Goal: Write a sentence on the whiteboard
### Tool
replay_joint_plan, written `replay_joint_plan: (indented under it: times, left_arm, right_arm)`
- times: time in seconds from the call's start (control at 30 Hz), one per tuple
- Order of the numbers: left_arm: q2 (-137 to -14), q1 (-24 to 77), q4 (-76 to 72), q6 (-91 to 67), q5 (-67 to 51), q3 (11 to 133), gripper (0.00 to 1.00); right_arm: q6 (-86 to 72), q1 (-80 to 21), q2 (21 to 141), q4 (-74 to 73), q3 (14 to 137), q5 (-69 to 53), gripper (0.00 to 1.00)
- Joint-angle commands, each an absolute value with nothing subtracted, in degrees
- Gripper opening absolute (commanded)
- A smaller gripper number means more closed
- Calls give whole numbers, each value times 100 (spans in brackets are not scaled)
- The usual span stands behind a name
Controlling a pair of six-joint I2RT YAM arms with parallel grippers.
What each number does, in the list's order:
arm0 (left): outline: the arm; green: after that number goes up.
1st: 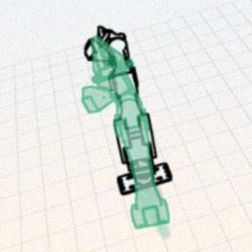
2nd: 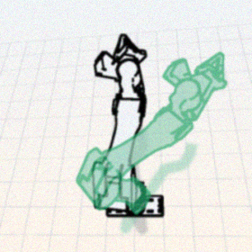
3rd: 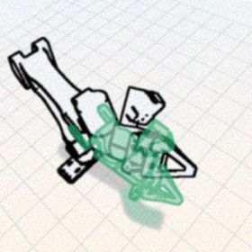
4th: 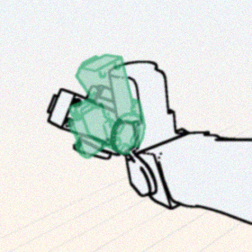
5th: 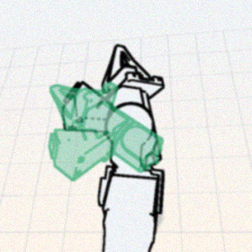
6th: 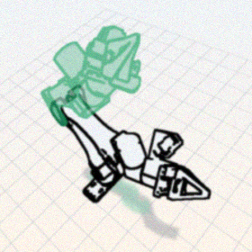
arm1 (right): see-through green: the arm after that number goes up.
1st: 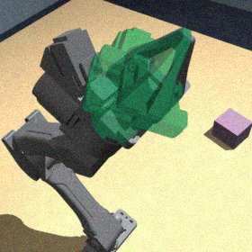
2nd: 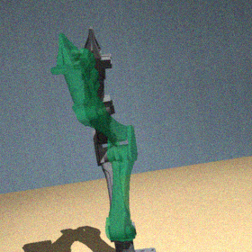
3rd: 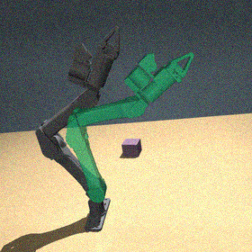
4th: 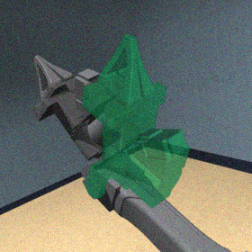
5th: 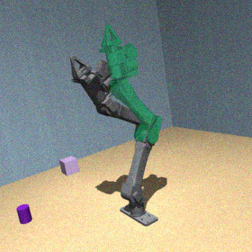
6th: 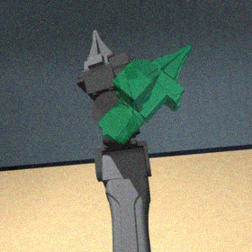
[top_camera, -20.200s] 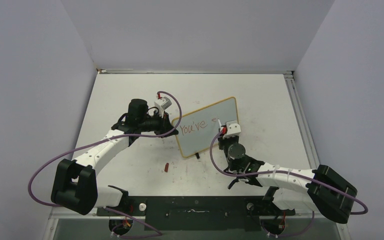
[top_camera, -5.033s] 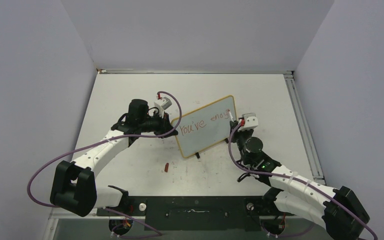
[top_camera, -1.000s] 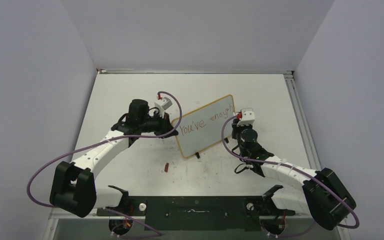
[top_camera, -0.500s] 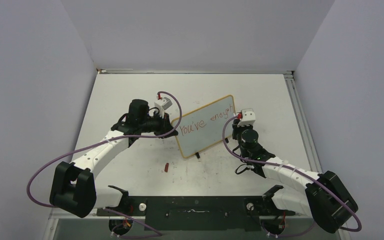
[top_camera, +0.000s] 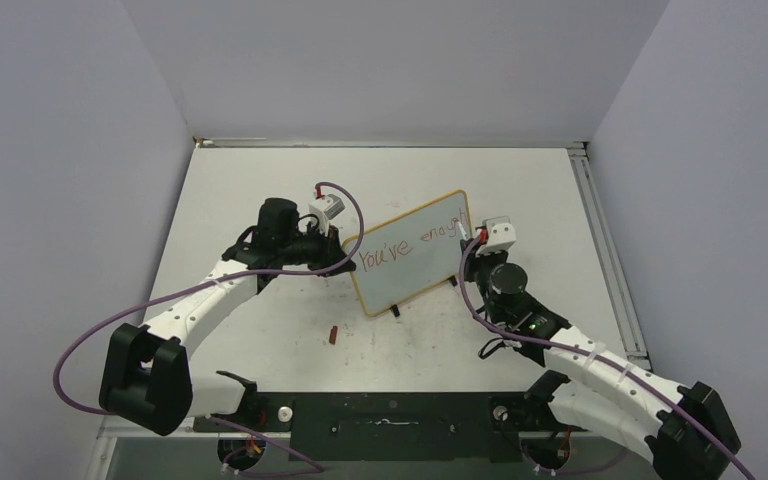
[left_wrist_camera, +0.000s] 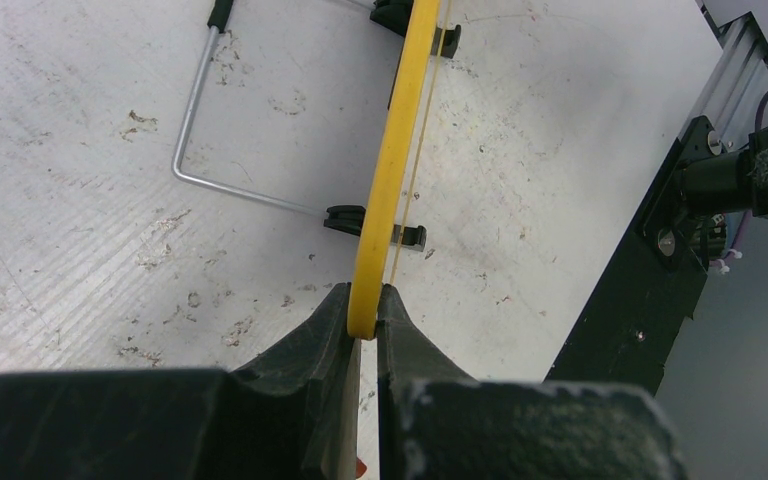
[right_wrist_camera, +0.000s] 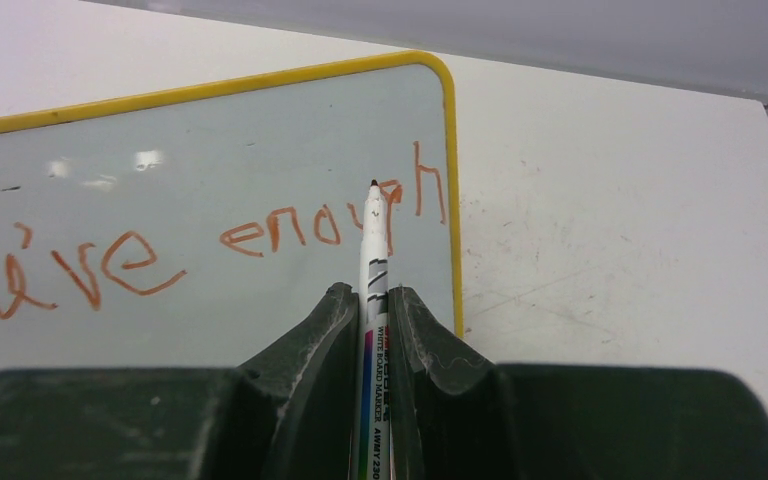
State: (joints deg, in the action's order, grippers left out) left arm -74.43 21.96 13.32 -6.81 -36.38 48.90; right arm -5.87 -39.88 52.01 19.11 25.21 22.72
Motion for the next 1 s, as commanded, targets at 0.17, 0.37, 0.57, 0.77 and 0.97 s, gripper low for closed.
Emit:
replay_joint_plan:
  times: [0.17, 0.37, 0.57, 0.77, 0.97]
  left_arm:
    - [-7337, 2210, 1767, -641, -3213, 4948, 0]
    - [-7347, 2242, 1775, -650, -3236, 4948, 0]
    - [-7318, 2248, 1775, -643, -3209, 4938, 0]
    - [-7342, 2250, 1784, -642, -3216, 4941, 0]
    - [-7354, 2247, 1784, -642, -3220, 4934, 0]
  right_arm:
    - [-1094, -4107, 4545, 1280, 2495, 2450, 5]
    - [-1210, -3433, 4546, 1692, 2198, 1713, 5]
    - [-1159, -3177, 5052, 2223, 2141, 1417, 5]
    - [-1099, -2962, 5445, 2604, 2139, 1298, 5]
    - [-1119, -2782, 5717, 2813, 2157, 1154, 5]
